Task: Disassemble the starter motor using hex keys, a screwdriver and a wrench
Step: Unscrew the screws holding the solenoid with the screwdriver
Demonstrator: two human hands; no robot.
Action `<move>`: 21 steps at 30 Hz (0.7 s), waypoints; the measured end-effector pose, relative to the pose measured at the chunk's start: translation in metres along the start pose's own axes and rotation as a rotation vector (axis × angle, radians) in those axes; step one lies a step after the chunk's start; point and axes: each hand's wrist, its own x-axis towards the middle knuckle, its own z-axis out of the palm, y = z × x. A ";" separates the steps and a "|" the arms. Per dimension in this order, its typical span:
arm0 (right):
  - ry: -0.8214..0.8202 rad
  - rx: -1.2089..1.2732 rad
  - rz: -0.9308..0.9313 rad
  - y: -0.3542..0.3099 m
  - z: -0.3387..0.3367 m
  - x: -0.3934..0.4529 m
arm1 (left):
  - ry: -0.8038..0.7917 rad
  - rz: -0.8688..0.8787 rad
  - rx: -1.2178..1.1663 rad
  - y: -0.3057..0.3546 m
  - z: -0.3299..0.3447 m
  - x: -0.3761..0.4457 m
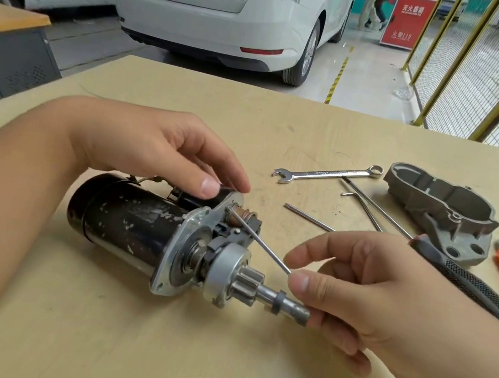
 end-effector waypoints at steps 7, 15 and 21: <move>0.145 -0.272 -0.115 -0.008 -0.005 0.013 | 0.015 0.064 0.098 0.000 0.008 0.008; 0.160 -0.026 -0.042 -0.002 -0.011 0.007 | 0.083 0.108 0.132 0.005 0.024 0.021; 0.198 -0.049 -0.154 0.001 -0.009 0.005 | 0.104 0.116 0.135 0.009 0.027 0.022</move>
